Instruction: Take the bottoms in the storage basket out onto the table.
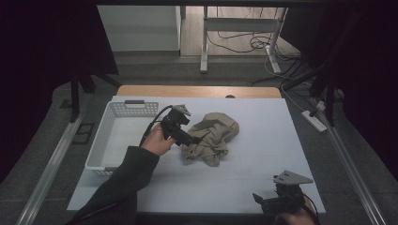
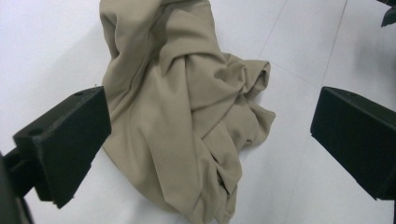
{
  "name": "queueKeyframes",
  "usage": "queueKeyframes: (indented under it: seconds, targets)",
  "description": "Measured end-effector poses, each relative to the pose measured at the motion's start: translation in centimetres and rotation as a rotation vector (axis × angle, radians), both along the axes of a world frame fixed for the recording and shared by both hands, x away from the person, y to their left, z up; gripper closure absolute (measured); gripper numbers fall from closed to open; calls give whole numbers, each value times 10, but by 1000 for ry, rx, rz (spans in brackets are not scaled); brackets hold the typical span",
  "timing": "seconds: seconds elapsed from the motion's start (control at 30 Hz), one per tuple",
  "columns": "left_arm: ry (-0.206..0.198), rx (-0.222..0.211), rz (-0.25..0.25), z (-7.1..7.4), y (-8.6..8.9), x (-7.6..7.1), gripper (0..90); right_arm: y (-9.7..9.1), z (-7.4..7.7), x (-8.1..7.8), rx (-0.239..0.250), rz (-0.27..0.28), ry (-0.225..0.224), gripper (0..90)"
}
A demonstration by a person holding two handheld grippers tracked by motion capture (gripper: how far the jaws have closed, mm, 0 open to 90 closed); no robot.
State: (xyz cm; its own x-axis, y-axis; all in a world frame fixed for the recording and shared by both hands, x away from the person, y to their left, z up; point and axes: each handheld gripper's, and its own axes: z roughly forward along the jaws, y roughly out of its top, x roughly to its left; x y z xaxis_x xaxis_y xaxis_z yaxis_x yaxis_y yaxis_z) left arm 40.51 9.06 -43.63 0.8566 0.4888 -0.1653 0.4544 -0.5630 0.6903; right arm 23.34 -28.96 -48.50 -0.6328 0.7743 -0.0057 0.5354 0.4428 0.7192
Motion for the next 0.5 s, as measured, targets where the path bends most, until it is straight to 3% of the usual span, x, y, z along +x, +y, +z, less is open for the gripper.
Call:
queueKeyframes:
  seconds: [0.17, 0.5]
  targets:
    - [-7, 1, 7, 0, 7, -6, 0, 0, 0, 0, -1, -1, 1, 0]
    - [-14, -36, 27, -7, 20, -19, 0, 0, 0, 0, -2, -2, 1, 0]
